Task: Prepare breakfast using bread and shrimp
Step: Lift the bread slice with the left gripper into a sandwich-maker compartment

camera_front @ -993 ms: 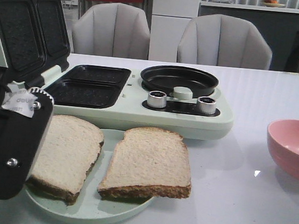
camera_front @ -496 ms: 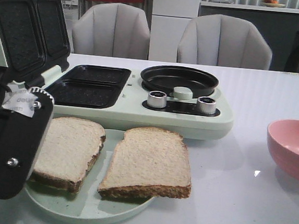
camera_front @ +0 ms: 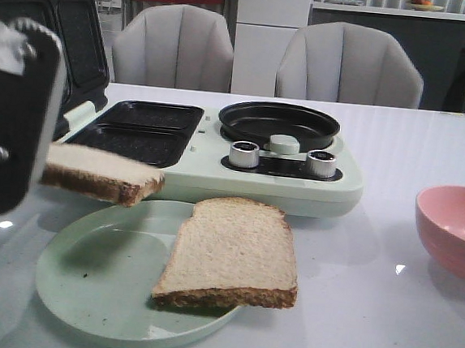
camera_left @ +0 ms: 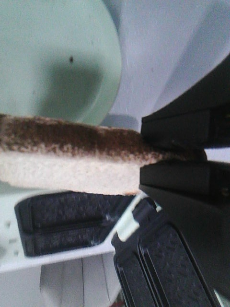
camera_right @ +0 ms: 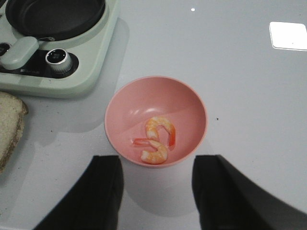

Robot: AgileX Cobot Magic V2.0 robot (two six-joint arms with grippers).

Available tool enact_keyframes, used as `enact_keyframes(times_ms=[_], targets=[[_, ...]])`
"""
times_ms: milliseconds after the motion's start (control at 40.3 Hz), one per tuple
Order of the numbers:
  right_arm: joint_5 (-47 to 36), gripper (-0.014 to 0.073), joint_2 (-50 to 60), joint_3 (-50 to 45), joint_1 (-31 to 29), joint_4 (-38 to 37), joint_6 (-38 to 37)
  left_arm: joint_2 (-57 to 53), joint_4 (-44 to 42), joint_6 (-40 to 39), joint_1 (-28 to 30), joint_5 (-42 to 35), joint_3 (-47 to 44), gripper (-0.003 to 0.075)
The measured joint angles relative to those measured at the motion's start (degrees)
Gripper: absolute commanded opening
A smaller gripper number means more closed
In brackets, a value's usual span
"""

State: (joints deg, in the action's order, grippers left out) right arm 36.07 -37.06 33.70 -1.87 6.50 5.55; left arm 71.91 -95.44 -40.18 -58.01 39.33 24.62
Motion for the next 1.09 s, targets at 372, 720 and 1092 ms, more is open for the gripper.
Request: enact_keyframes(times_ms=[372,720,1092], targets=[[0.00,0.0454,0.00,0.00,0.00,0.00,0.00,-3.78,-5.46,-0.04,2.31,0.45,7.30,0.0099],[0.00,0.0454,0.00,0.00,0.00,0.00,0.00,6.23,-7.26,-0.04,14.93,-8.65,17.78,0.0099],[0.00,0.0454,0.00,0.00,0.00,0.00,0.00,21.56,-7.94,1.23,24.58,-17.42,32.83,0.0099]])
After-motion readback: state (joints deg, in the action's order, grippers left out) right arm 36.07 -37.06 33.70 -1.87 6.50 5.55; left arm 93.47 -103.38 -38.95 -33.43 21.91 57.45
